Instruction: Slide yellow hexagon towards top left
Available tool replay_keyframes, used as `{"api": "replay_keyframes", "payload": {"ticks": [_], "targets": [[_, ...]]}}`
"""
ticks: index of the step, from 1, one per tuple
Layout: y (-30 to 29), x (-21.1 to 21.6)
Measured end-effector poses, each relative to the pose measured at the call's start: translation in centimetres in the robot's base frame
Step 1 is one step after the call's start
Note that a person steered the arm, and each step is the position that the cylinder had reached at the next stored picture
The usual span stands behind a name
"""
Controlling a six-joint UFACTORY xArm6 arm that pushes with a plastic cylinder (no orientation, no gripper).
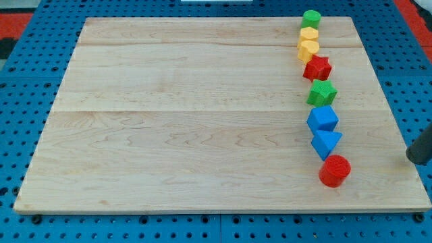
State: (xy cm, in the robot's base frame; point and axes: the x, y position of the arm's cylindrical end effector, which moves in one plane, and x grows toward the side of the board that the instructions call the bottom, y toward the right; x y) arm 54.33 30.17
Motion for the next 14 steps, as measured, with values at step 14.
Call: {"api": "replay_keyframes", "payload": {"ticks": [14], "targets": [[-10.7, -27.2]]}}
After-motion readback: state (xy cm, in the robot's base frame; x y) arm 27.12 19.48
